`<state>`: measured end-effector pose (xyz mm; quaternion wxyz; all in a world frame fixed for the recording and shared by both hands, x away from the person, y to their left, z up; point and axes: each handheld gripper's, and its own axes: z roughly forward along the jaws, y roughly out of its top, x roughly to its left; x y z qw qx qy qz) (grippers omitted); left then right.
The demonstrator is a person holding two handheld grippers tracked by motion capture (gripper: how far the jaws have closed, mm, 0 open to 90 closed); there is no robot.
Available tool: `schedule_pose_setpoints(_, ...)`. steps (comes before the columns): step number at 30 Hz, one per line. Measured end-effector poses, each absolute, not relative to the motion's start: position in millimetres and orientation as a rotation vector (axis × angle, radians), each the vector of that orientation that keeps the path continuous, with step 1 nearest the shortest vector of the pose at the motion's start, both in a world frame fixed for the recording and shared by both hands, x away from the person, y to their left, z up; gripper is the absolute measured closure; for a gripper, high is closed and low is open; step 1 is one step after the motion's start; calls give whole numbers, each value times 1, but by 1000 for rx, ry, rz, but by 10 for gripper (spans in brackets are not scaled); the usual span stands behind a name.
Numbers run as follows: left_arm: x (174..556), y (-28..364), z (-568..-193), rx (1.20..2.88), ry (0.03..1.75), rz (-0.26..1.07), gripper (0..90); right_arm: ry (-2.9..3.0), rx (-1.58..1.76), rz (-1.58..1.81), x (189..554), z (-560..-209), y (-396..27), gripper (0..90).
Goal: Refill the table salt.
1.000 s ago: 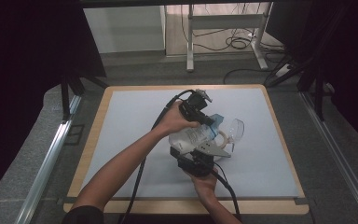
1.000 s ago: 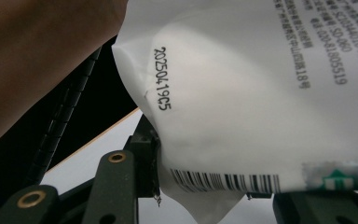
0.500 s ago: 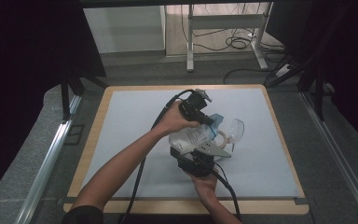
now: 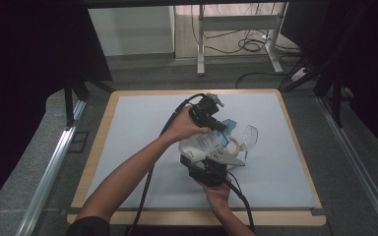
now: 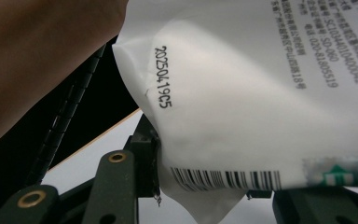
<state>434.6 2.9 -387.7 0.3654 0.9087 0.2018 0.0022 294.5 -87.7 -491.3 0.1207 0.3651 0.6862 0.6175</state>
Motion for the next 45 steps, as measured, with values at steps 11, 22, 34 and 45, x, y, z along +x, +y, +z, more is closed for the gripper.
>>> schedule_pose_setpoints(11,436,1,-390,2337,522,-4,895,1994,1075,1822,295,-490,-88,568)
schedule_pose_setpoints(22,435,1,-390,2337,519,-5,895,1993,1065,1829,295,-489,-89,569)
schedule_pose_setpoints(34,436,0,-391,2342,516,-4,895,1993,1062,1830,296,-488,-89,570)
schedule_pose_setpoints(45,436,-1,-391,2343,516,-5,895,1991,1061,1835,296,-487,-89,571)
